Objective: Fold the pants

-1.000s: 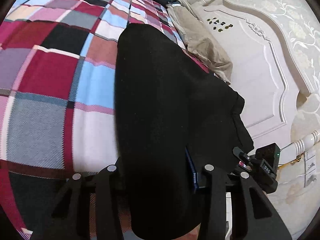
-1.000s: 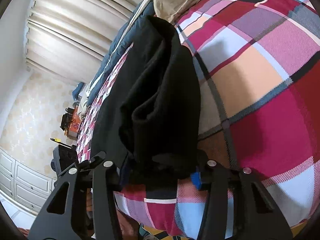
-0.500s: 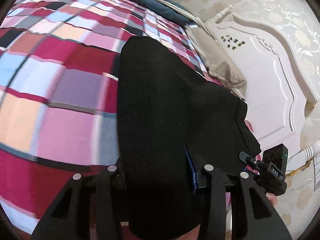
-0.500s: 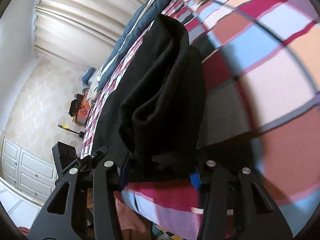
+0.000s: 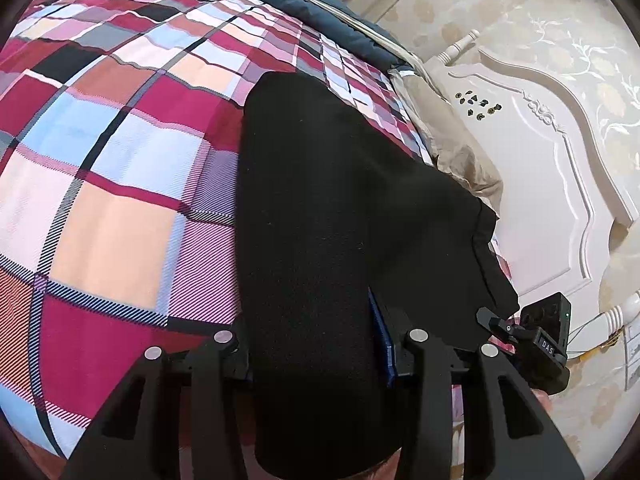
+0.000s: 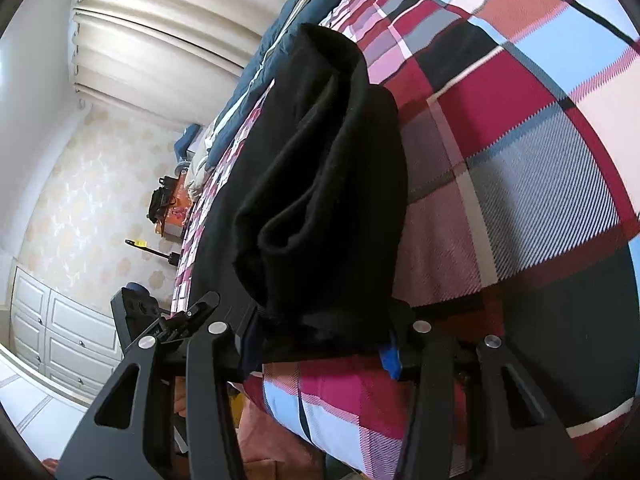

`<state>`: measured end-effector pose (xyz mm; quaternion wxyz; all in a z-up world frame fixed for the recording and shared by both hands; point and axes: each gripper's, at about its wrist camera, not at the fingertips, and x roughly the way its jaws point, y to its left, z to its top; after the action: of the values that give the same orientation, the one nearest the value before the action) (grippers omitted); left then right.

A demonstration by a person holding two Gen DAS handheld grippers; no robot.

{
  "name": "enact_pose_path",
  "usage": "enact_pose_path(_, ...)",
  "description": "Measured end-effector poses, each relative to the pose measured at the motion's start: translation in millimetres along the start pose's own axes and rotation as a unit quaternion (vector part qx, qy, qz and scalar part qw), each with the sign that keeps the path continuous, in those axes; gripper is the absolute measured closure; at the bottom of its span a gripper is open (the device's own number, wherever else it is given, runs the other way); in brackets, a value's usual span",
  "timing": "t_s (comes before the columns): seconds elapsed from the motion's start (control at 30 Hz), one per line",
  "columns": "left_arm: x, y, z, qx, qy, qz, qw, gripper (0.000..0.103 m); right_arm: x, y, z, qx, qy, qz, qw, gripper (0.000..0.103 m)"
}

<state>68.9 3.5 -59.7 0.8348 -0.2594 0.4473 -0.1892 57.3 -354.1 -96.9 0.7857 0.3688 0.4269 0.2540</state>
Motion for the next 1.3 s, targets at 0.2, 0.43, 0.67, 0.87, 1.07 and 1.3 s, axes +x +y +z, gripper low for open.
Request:
enact_pose_path(0.2, 1.3, 0.8, 0.7, -0.002, 0.001, -0.003, 1.0, 0.059, -0.3, -4.0, 0.5, 0.006, -0.004, 0.004, 1.0, 0.057)
enact_pose_path(0.43, 1.8, 2.0, 2.0, -0.003, 0.002, -0.004, 1.0, 0.057, -1.8, -8.5, 1.2, 0.009, -0.006, 0.009, 1.0, 0.056)
enact_pose_path(0.67, -19.8, 15.4, 1.4, -0.025, -0.031, -0.026, 0.9989, 0.022, -17.5, -11.7, 2.8, 0.016, -0.007, 0.031, 0.999, 0.037)
enact_pose_path(0.87, -37.1, 39.5, 24.5, -0.014, -0.045, -0.025, 0.9986, 0.019, -44.8, -18.9, 34.5, 0.014, -0.029, 0.013, 0.999, 0.018)
enact_pose_path(1.07, 2.5, 47.3, 63.4, -0.031, 0.003, -0.091, 0.9954, 0.018, -11.3, -21.0, 78.6, 0.001, 0.008, 0.008, 1.0, 0.014)
enact_pose_path(1.3, 45.0, 38.5, 95.6, -0.01, 0.038, -0.097, 0.9945, 0.017, 26.1, -23.4, 116.1, 0.003, 0.039, 0.065, 0.997, 0.012)
